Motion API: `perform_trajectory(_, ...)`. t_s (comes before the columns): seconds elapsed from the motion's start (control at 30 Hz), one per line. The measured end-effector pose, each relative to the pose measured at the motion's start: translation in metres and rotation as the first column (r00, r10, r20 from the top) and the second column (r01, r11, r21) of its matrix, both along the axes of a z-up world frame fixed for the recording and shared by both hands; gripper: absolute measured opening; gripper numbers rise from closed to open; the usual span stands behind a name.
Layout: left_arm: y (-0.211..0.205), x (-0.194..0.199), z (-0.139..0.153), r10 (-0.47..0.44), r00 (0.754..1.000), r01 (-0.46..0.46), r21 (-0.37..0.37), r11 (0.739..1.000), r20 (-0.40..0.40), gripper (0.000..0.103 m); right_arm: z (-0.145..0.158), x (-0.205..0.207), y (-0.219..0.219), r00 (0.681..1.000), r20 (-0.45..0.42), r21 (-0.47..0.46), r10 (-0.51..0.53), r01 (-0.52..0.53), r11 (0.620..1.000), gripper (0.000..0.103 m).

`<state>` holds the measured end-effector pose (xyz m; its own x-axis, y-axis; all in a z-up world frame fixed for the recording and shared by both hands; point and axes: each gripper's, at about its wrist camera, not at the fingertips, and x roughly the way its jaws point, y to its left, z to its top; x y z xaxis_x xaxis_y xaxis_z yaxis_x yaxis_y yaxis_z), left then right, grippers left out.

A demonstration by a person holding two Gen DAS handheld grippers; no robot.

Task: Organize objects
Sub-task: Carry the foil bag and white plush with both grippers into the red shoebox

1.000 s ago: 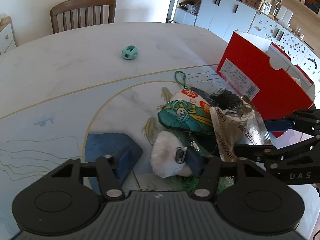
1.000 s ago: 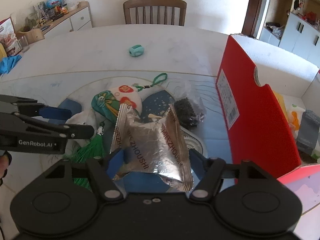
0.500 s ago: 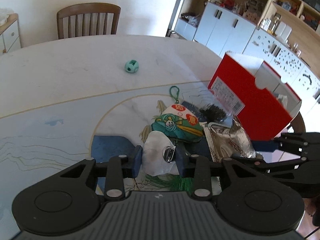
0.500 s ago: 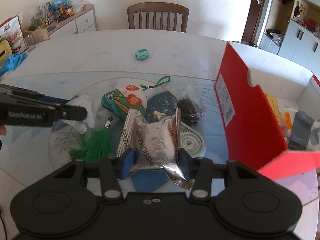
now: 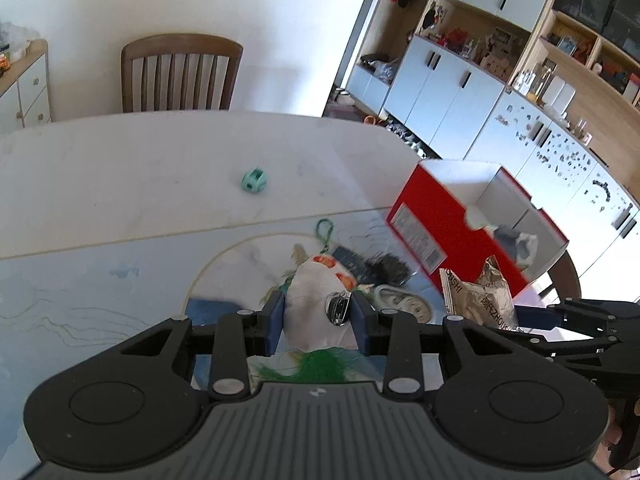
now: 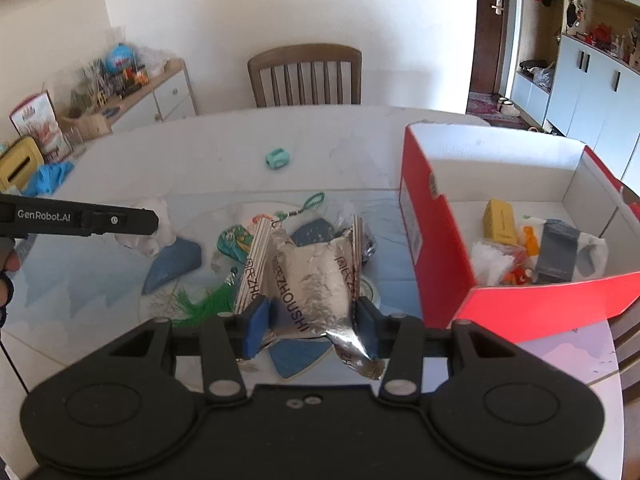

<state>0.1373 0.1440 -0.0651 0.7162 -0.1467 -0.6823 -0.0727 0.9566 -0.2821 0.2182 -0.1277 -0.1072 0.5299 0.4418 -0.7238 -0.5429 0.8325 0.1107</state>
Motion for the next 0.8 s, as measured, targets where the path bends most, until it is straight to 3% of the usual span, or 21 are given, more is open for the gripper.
perform_trajectory(0.4,-0.047,0.023,0.038,-0.053,0.999,0.053,0.033,0.998,0.006,0.034,0.040,0.011,-0.042,0.999,0.033,0.041,-0.010,0.009,0.999,0.046)
perform_trajectory(0.8,-0.123,0.072,0.057,-0.112,0.994,0.112,0.060,0.992,-0.007,0.035,0.058,0.055,-0.101,0.997,0.055,0.060,-0.047,0.044,0.997,0.046)
